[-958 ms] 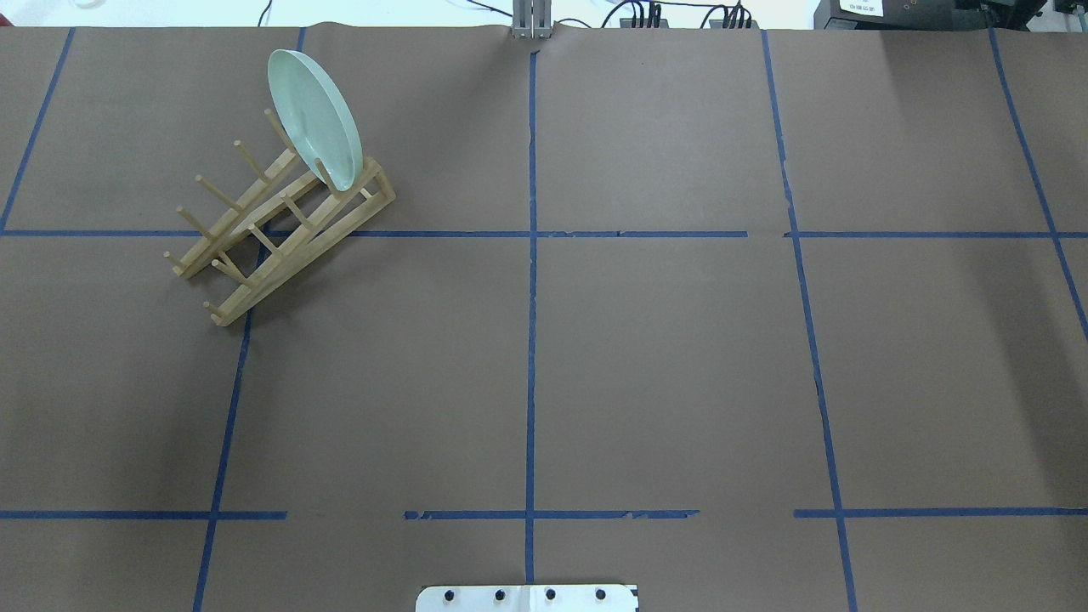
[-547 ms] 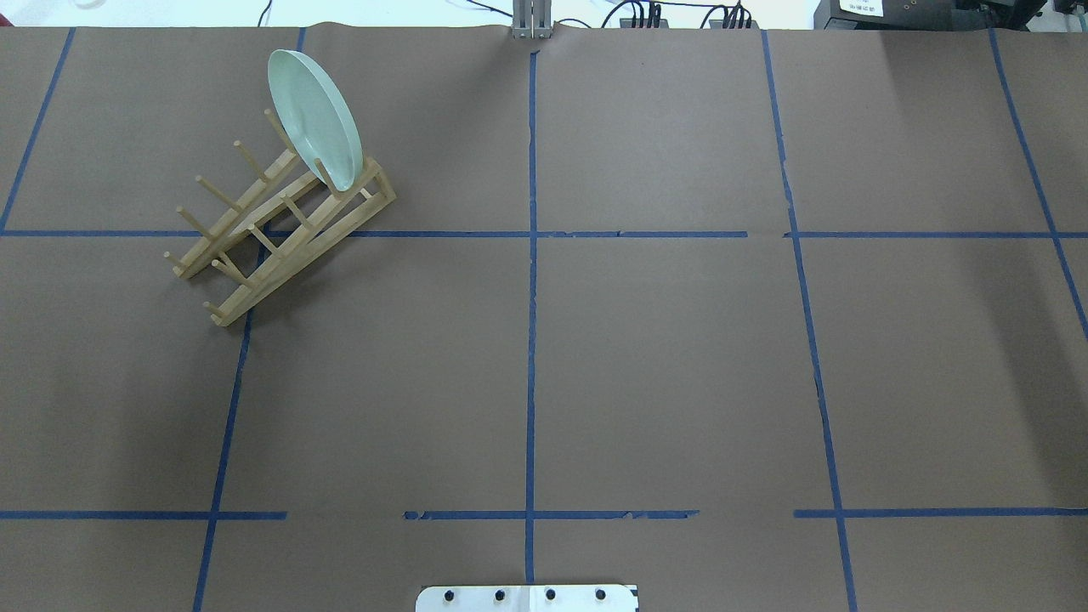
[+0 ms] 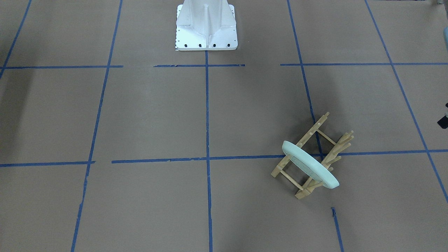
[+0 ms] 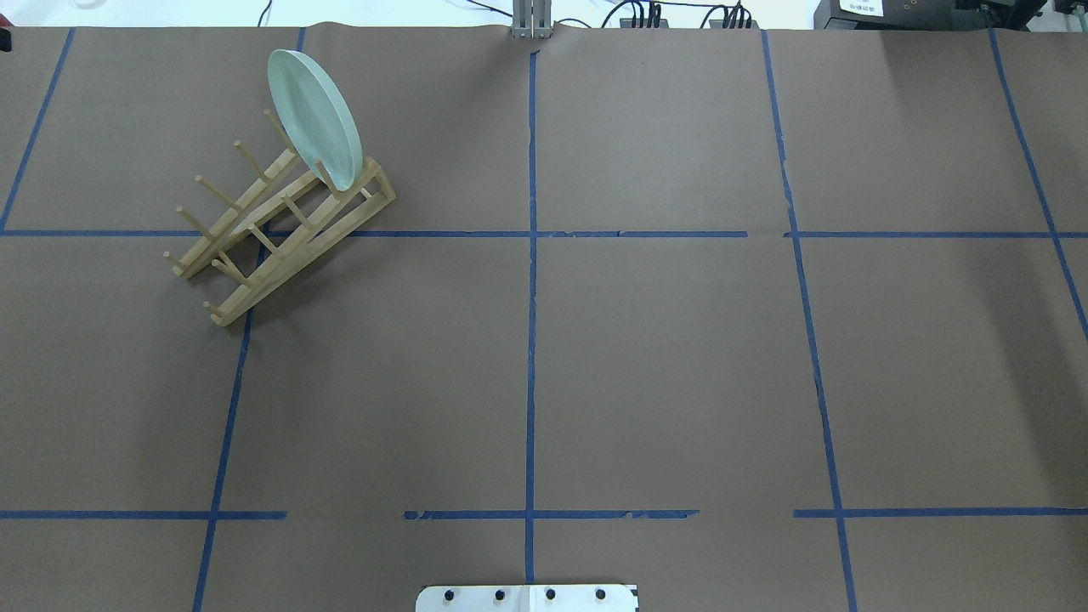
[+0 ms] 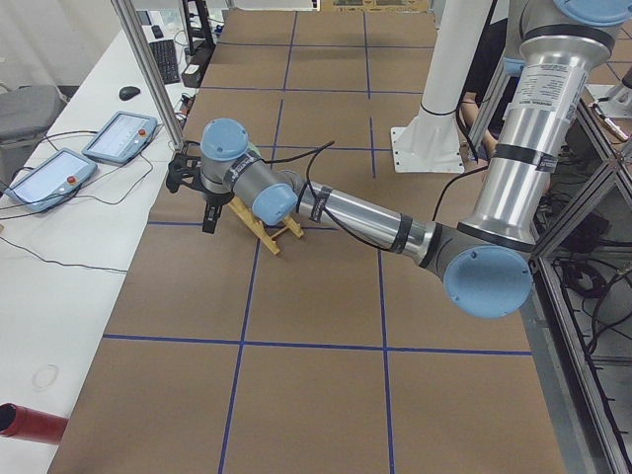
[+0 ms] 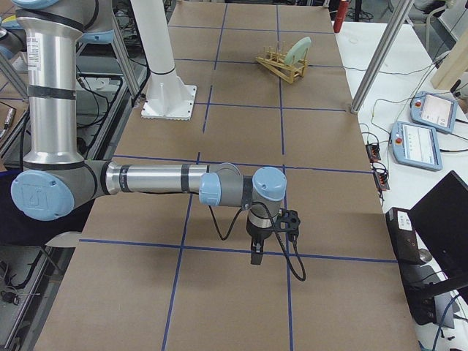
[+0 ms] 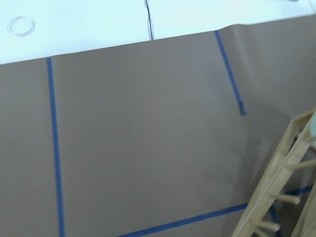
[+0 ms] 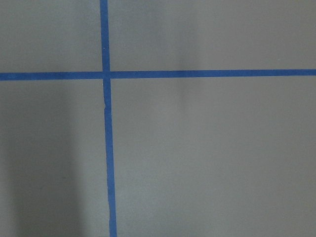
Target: Place plate on table
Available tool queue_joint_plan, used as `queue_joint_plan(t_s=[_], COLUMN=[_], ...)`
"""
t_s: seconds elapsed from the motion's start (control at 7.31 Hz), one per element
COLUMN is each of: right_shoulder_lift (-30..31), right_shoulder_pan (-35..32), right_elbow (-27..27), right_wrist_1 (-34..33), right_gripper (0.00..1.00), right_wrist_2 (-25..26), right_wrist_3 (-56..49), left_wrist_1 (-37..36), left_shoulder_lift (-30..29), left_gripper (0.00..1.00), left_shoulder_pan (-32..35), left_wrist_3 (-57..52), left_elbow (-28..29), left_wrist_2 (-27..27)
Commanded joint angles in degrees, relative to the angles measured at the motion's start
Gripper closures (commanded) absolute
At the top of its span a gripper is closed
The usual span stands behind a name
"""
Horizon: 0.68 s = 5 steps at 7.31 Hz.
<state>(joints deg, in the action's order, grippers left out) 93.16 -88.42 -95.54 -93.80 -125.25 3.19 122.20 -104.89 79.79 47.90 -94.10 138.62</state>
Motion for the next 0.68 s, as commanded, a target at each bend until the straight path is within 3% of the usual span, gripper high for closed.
queue_joint_plan(t_s=[0.0,0.27,0.55], right_shoulder_lift=[0.0,0.0,0.0], right_shoulder_pan=[0.0,0.0,0.0], right_elbow=[0.0,0.0,0.0], right_wrist_1=[0.0,0.0,-0.1], right_gripper=[0.0,0.0,0.0], right_wrist_2=[0.0,0.0,0.0], right_wrist_3=[0.0,0.0,0.1], left_wrist_1=[16.2,30.9,38.2], left_shoulder_lift=[-0.9,-3.1,-4.2], left_gripper=[0.0,0.0,0.0], left_shoulder_pan=[-6.1,-9.7,-18.6], left_wrist_3=[21.3,40.7,55.1], left_elbow=[1.8,5.2,5.2], left_wrist_2=[-0.5,-5.5,-19.6])
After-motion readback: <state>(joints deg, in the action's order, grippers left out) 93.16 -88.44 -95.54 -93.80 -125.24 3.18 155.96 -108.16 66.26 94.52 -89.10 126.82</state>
